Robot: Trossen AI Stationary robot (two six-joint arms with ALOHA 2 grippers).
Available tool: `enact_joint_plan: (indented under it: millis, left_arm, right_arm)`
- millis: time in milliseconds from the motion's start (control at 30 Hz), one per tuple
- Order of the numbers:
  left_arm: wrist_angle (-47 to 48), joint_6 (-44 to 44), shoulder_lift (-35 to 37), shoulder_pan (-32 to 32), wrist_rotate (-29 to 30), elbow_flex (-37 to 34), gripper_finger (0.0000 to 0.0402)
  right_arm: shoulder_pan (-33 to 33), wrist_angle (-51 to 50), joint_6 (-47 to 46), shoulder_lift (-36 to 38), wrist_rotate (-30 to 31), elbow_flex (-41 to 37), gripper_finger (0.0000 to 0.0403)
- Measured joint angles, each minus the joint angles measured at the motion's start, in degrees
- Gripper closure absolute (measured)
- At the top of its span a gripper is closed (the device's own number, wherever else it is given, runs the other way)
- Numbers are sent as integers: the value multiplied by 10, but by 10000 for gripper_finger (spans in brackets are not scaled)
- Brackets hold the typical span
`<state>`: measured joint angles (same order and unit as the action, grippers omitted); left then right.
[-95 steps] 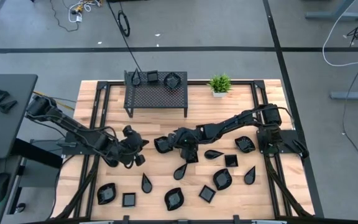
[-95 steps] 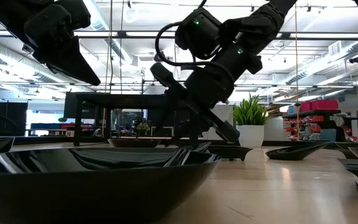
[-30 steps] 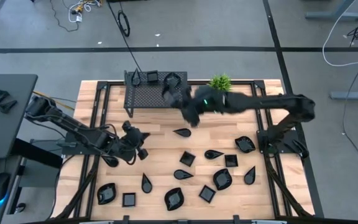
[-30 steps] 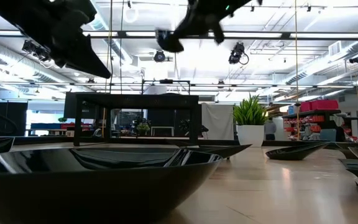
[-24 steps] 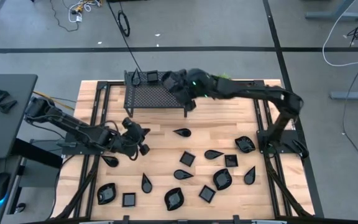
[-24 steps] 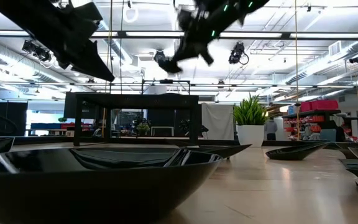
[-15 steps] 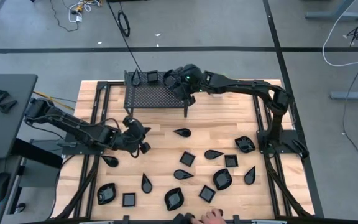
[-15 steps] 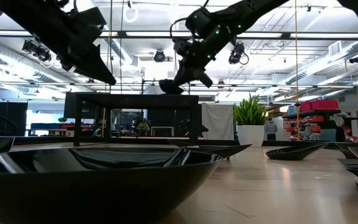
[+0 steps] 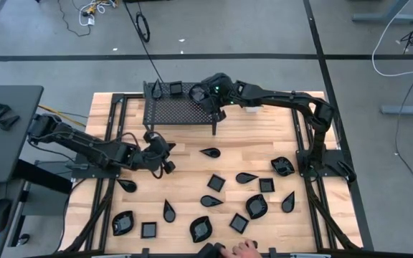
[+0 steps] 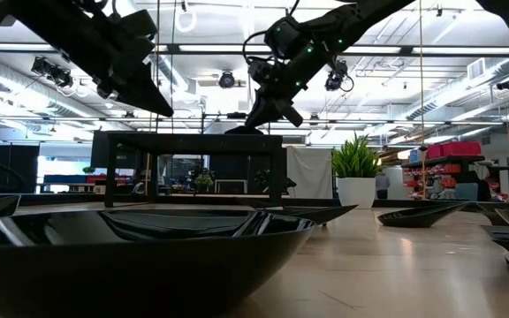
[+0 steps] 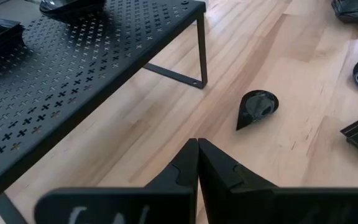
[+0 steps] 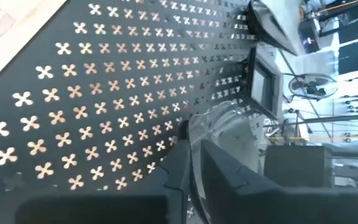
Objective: Pick & Place Mini shaped plates
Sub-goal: Stack the black leaf-shaped plate on top of the leaf-shaped plate on the shelf, then stack the black drop-shaped plate on top of the drop-shaped plate on the shelf
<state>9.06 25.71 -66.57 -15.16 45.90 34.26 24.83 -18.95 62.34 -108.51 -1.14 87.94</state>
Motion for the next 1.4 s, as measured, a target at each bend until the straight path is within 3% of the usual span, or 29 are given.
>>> enact_joint_plan:
  millis: [167,400,533,767,1000,1233,1400]
  left_arm:
    - [-3,0,0,0,-6,0,388]
    - [-11,2,0,0,-24,0,388]
    - [-12,2,0,0,-27,0,388]
    - [-12,6,0,-1,-27,0,388]
    - [-12,6,0,-1,-27,0,388]
    - [-12,6,0,-1,-27,0,388]
    - [-11,6,0,-1,-38,0,388]
  right_arm:
    - [0,5,-29,0,-1,0,344]
    - [1,15,-94,0,-84,0,316]
    - [1,41,-162,4,-85,0,312]
    - [-12,62,-335,64,-99,0,328]
    - [-66,-35,-424,107,-164,-1,363]
    - [-151,-21,-474,106,-159,-115,399]
    - [-182,-8,-593,106,-91,-197,382]
